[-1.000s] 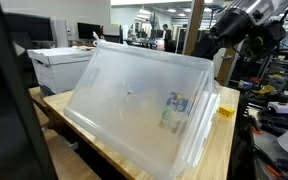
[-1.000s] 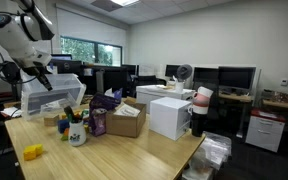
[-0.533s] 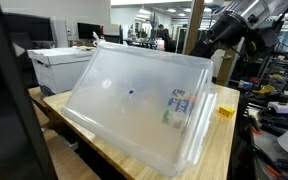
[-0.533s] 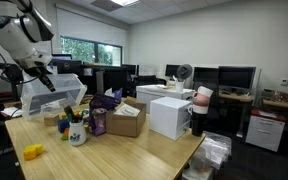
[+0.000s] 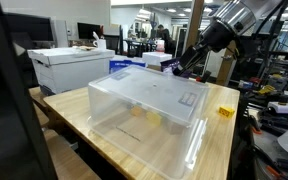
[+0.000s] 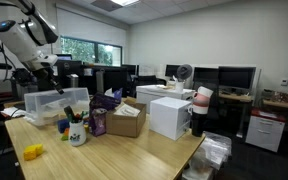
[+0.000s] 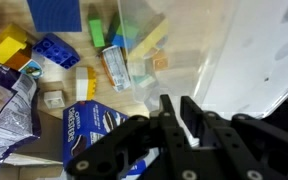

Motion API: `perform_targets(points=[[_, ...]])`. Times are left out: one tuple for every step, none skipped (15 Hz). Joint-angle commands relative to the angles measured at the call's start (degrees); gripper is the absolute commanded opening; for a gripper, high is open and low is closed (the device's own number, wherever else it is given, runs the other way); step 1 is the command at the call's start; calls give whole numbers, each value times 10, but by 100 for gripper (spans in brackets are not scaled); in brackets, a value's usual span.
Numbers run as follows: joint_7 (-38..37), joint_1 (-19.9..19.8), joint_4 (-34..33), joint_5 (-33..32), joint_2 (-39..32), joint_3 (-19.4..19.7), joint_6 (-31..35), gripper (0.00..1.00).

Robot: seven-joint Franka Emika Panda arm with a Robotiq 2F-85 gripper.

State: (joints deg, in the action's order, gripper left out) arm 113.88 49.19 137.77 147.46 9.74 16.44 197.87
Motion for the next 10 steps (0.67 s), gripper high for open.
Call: perform_targets(points=[[2, -93, -4, -27, -16, -71, 0, 7], [3, -111, -3, -32, -16, -84, 0, 7], [2, -132, -1, -40, -17, -99, 0, 7], [0, -153, 0, -48, -16, -114, 0, 7], [2, -170, 2, -52, -15, -126, 0, 7], [3, -187, 4, -56, -13, -138, 0, 7], [6, -203, 6, -58, -12, -150, 0, 7], [7, -220, 7, -60, -12, -163, 0, 7], [8, -238, 10, -67, -11, -178, 0, 7], [7, -257, 13, -72, -10, -193, 0, 7]])
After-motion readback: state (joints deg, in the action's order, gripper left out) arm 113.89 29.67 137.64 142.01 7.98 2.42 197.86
